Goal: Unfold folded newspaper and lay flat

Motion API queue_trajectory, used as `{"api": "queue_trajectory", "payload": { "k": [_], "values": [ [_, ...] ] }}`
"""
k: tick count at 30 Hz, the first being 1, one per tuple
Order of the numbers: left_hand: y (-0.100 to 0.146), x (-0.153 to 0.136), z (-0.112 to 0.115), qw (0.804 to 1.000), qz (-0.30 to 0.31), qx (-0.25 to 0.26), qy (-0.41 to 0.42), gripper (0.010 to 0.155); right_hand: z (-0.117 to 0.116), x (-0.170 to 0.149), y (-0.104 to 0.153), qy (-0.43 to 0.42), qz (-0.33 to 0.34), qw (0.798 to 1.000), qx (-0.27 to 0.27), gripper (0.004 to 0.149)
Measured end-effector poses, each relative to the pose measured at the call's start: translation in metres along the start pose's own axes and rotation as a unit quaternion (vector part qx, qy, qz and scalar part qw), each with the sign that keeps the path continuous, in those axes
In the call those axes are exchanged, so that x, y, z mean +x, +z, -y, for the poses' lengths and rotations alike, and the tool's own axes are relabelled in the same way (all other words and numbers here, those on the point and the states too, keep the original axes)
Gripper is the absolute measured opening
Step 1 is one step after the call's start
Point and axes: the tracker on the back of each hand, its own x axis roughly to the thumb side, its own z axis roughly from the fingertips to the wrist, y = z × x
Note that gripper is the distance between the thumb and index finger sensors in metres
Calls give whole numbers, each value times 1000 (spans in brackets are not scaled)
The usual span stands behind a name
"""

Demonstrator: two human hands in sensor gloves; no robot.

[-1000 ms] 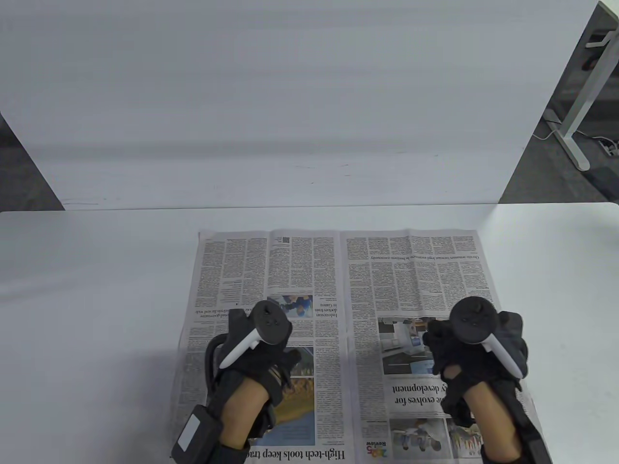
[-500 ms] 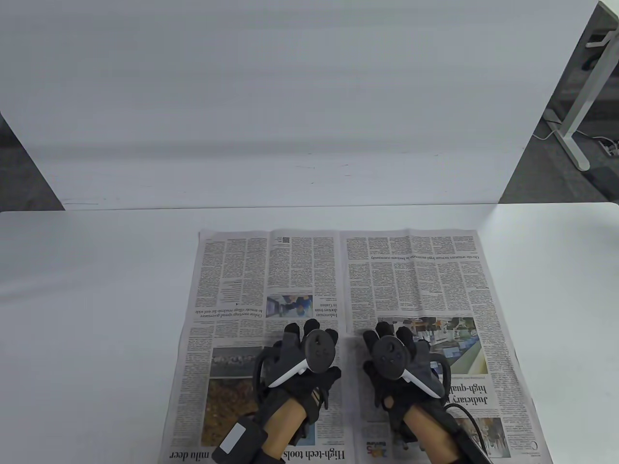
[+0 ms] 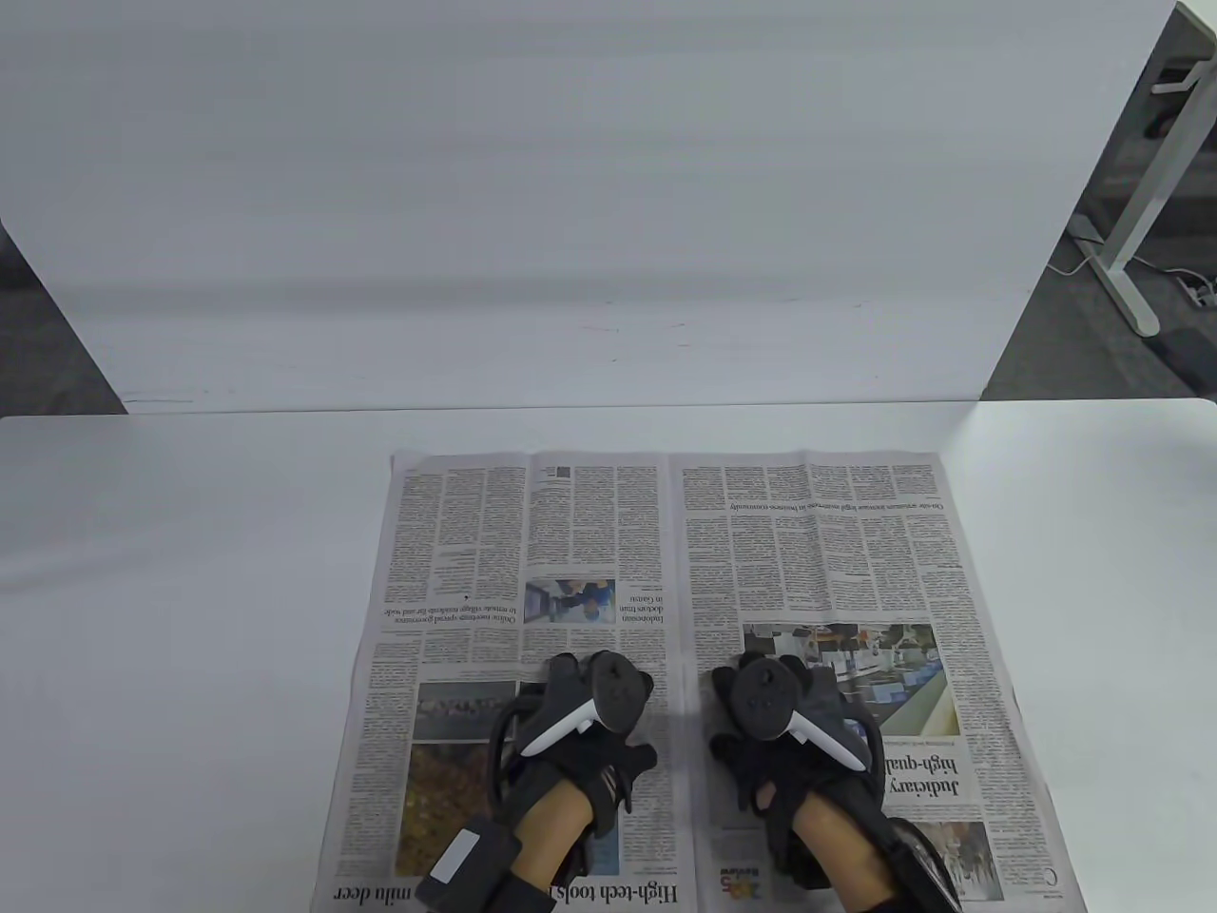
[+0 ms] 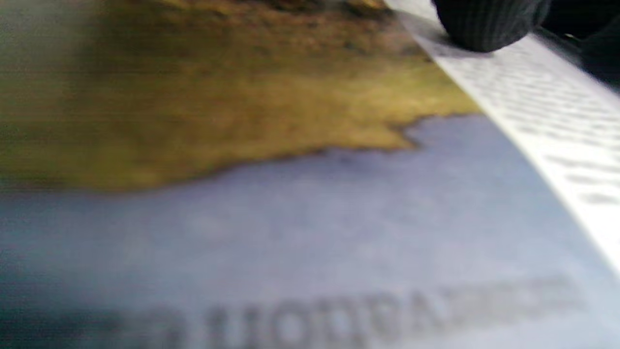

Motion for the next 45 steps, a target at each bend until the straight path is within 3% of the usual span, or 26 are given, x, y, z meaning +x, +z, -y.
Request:
{"api": "queue_trajectory", "payload": {
  "k": [27, 45],
  "values": [
    [10, -91, -15, 987, -125, 52, 90, 74, 22, -79, -3, -57, -113, 992, -18, 72],
    [24, -149, -22, 957, -233, 82, 150, 76, 37, -149, 8, -122, -229, 964, -50, 74]
  ]
}}
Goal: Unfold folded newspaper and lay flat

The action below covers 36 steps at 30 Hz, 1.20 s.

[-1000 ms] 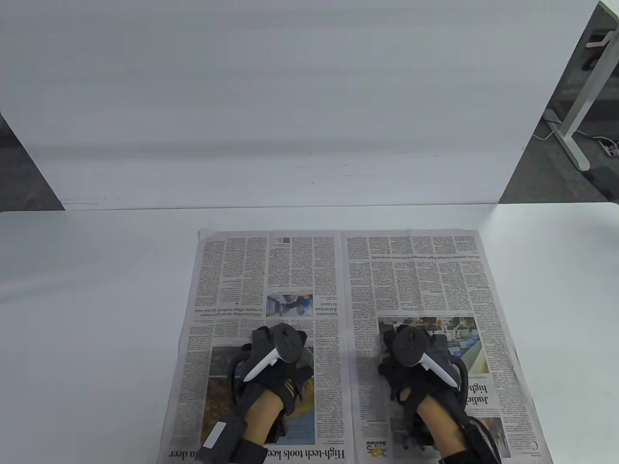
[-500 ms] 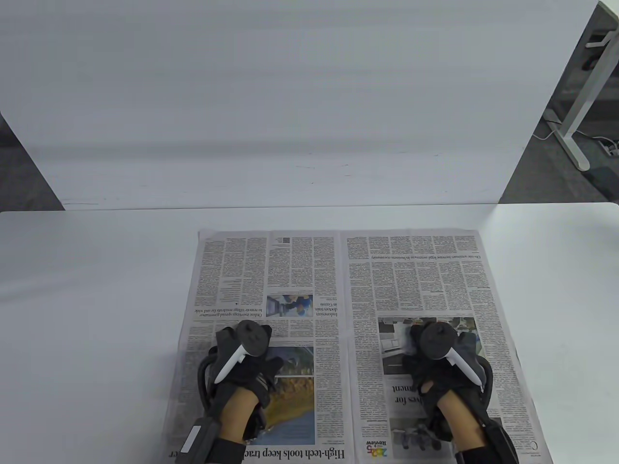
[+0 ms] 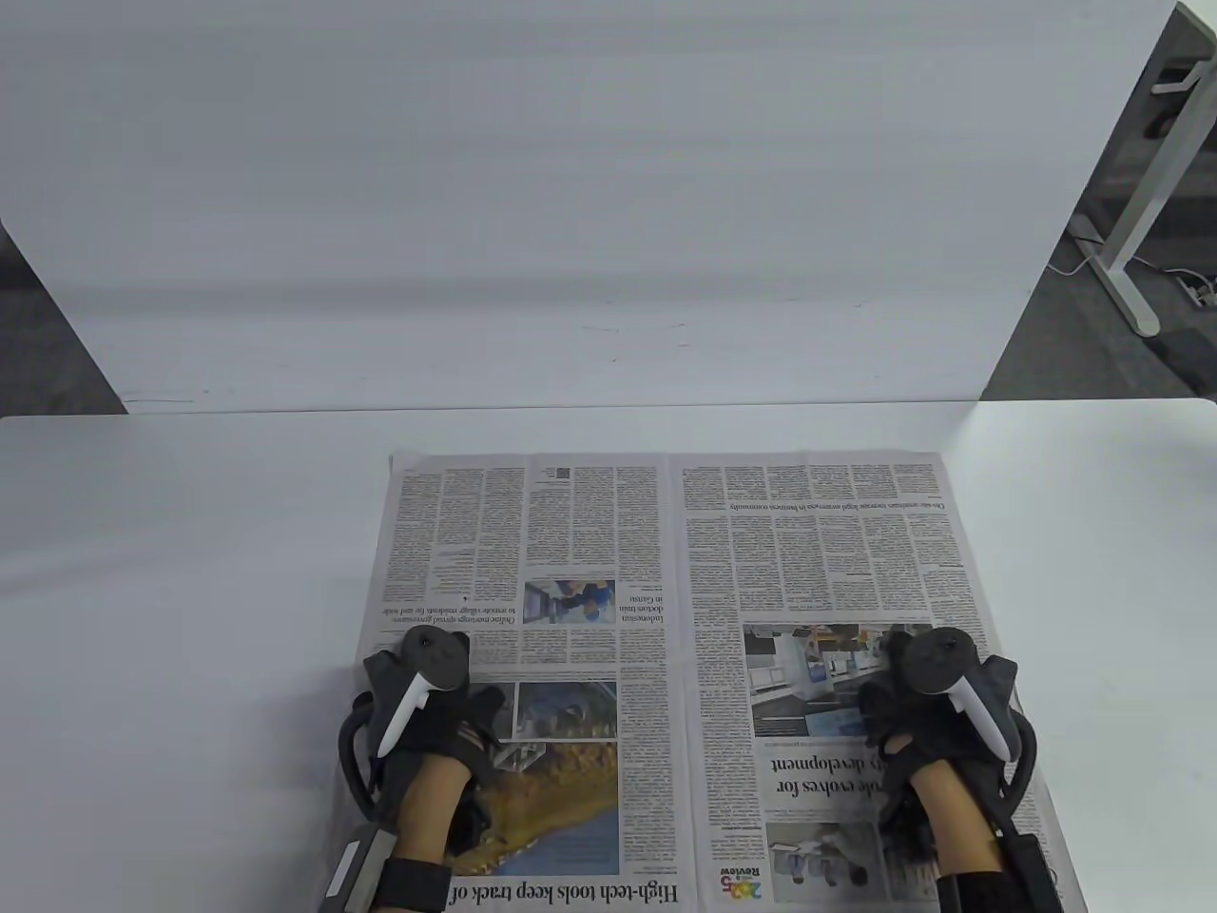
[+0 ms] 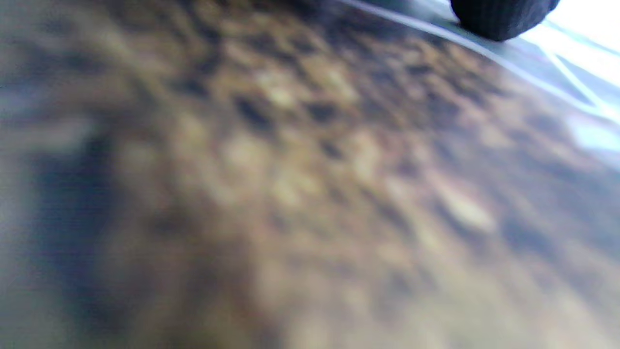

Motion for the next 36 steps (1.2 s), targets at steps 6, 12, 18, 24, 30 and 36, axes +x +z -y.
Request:
{"api": "queue_trajectory", "payload": {
  "k": [6, 12, 18, 24, 30, 36],
  "values": [
    [-2, -14, -4, 1000, -27, 6, 15, 76, 4, -10, -1, -16, -29, 999, -11, 74],
    [-1, -14, -5, 1000, -27, 4, 13, 76, 5, -11, -2, -15, -29, 999, -11, 74],
    [1, -10, -7, 1000, -26, 15, 1, 77, 5, -9, -1, -11, -26, 1000, -13, 75],
    [12, 13, -13, 997, 3, 61, -44, 76, 14, 14, 16, 6, 16, 998, -55, 76],
    [25, 46, 2, 993, 88, 30, -67, 77, -6, 47, 29, 44, 86, 995, -11, 76],
    [23, 53, 15, 992, 93, -18, -80, 77, -18, 54, 26, 62, 92, 993, 26, 75]
  ]
}}
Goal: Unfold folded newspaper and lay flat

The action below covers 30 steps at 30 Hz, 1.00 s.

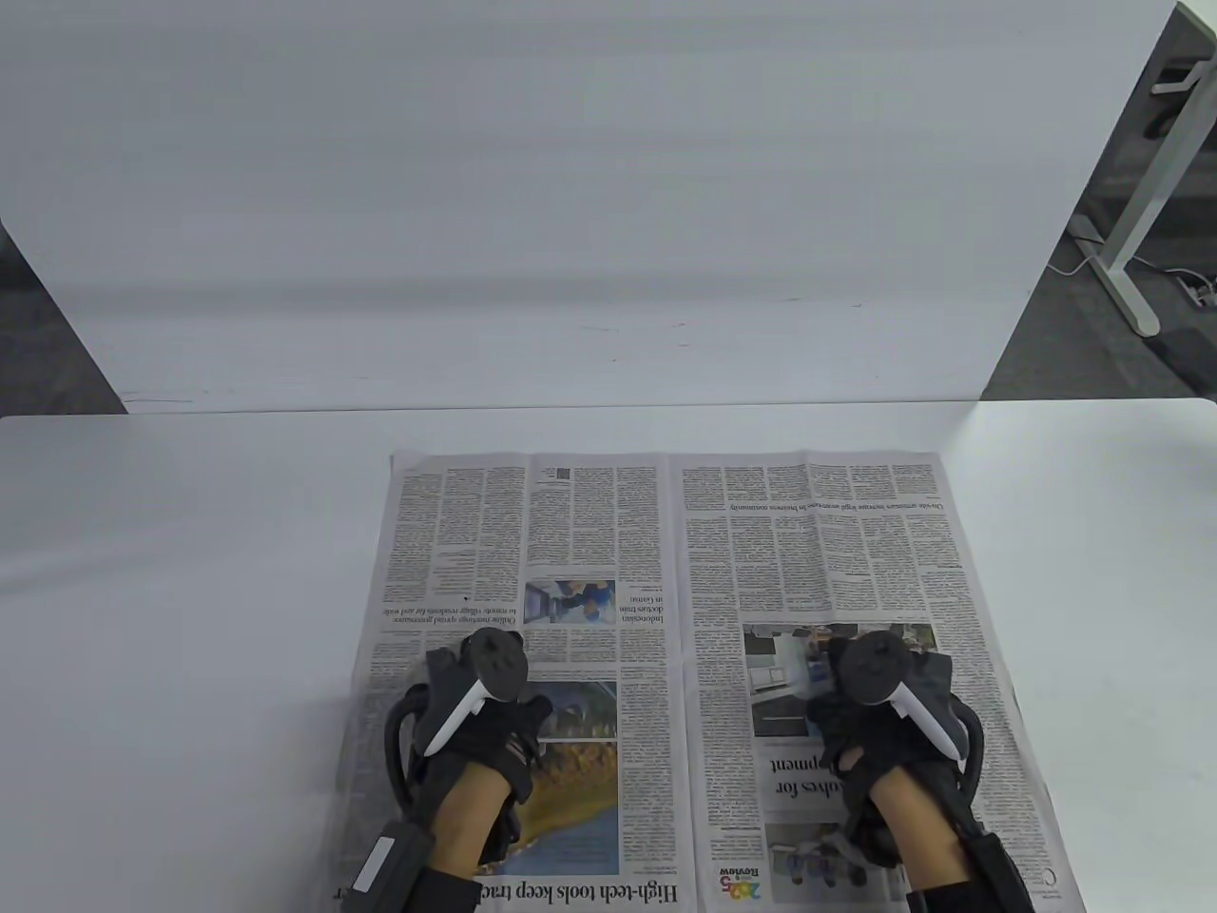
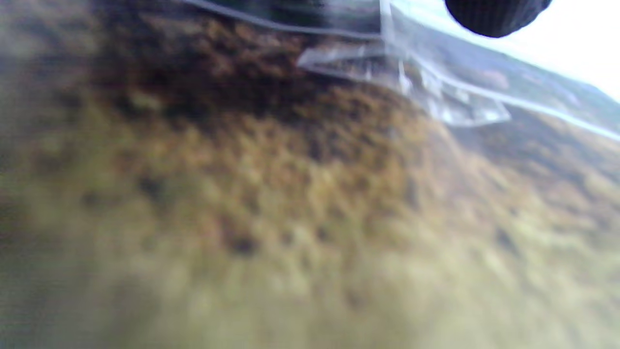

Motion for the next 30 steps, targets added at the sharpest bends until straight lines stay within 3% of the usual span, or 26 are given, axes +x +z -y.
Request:
{"api": "queue_trajectory", "payload": {
  "k": [3, 19, 25, 30],
  "values": [
    [1, 0, -4, 1000, 0, 5, 0, 76, 7, 0, 3, -4, 3, 1000, -19, 75],
    [30, -4, -26, 998, -35, -54, 11, 70, 26, 6, 34, -8, -25, 1000, 5, 70],
    [35, 0, -30, 999, -28, -18, 4, 67, 29, 4, 37, -25, -17, 999, -22, 69],
    [54, 8, -48, 1000, -4, 13, 10, 67, 49, 3, 50, -60, 1, 997, -57, 66]
  ]
}}
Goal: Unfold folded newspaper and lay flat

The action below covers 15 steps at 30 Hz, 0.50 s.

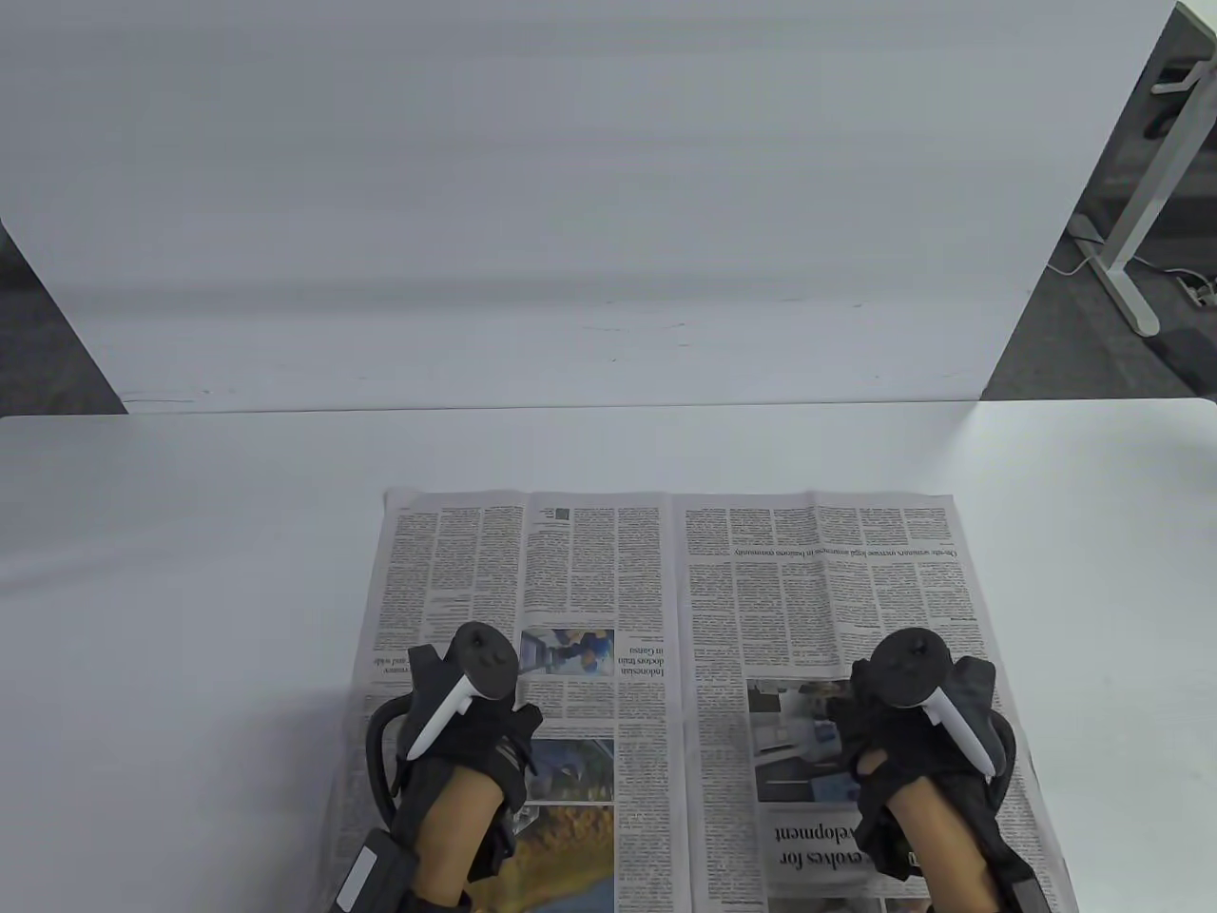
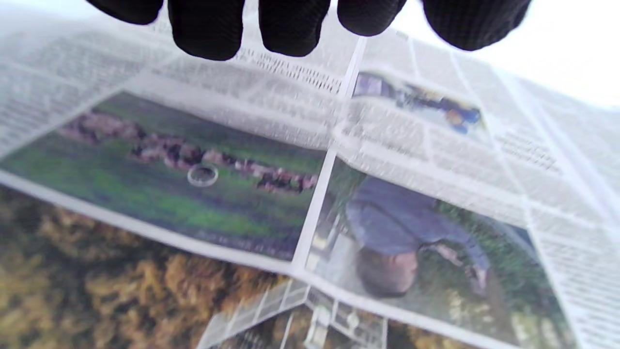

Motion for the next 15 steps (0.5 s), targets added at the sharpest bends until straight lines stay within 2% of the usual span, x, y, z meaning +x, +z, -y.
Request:
{"api": "queue_trajectory", "payload": {
  "k": [3, 5, 8, 12, 15],
  "values": [
    [17, 4, -23, 999, 19, 20, 24, 68, 20, 5, 10, -28, 18, 999, -31, 65],
    [32, 10, -42, 996, 43, 56, 45, 68, 36, 15, 20, -33, 35, 997, -62, 64],
    [41, 22, -61, 993, 69, 83, 50, 66, 49, 35, 27, -26, 58, 995, -73, 61],
    [33, 45, -71, 988, 86, 118, 46, 67, 51, 70, 23, -6, 77, 994, -81, 59],
    [14, 66, -60, 985, 91, 148, 22, 67, 34, 98, 9, 12, 87, 993, -81, 60]
  ]
}}
